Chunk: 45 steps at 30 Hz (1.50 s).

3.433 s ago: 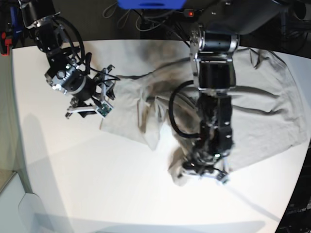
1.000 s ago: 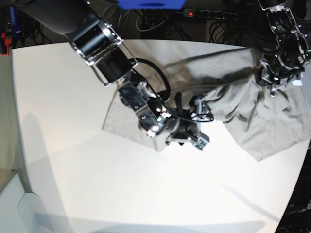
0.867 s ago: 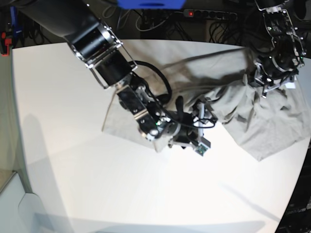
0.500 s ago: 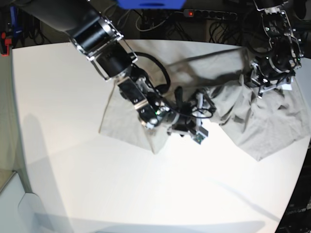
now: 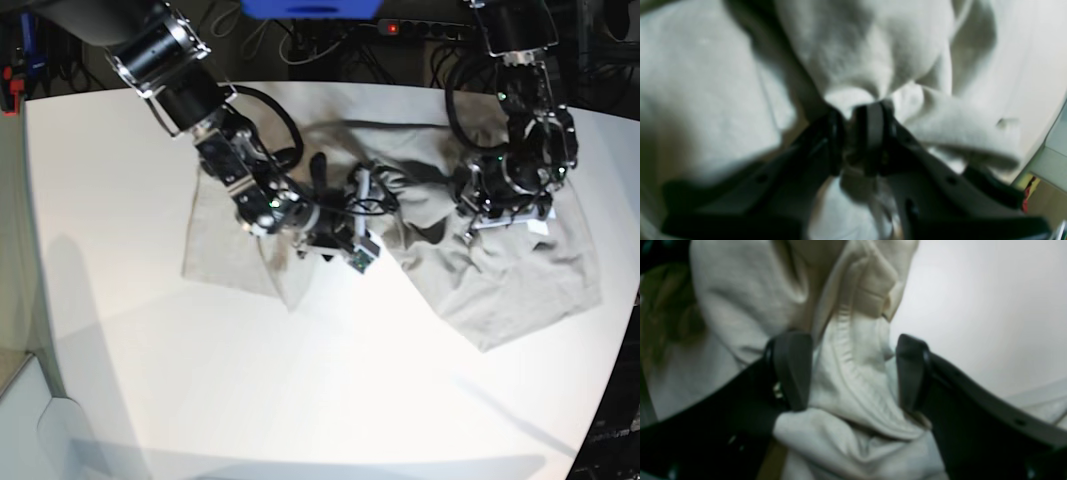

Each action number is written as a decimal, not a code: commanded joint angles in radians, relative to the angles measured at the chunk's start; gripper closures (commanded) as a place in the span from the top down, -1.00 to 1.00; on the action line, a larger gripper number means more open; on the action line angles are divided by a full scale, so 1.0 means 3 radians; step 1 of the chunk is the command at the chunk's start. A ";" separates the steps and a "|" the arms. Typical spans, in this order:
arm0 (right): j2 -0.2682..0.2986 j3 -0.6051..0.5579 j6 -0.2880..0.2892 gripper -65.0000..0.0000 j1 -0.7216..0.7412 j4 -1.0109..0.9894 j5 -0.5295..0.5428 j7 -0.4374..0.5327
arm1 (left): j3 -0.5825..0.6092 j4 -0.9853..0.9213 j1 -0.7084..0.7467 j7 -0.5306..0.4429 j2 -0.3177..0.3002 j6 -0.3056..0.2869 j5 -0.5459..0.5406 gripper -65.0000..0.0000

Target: Layout the t-shirt on the table in an organized manner, then fold the t-shirt properly

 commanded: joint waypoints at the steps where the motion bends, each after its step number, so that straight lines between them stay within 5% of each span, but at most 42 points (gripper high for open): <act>1: 0.0021 0.0018 0.0004 0.24 0.0031 0.0164 0.0030 0.0051 | -0.0009 0.0036 -0.0035 -0.0006 -0.0019 0.0039 0.0020 -0.68; 12: 0.0154 0.0090 0.0004 0.24 0.0134 0.0517 0.0035 0.0051 | -0.0004 0.0026 -0.0019 0.0004 -0.0044 0.0039 0.0020 -0.68; 27: -0.0266 0.0085 0.0004 0.24 0.0502 -0.0138 0.0035 0.0092 | 0.0016 0.0026 0.0139 0.0014 -0.0274 0.0039 0.0020 -0.68; 45: -0.0302 0.0080 0.0004 0.24 0.0492 -0.0265 0.0035 0.0102 | 0.0011 0.0026 0.0124 -0.0001 -0.0264 0.0039 0.0020 -0.68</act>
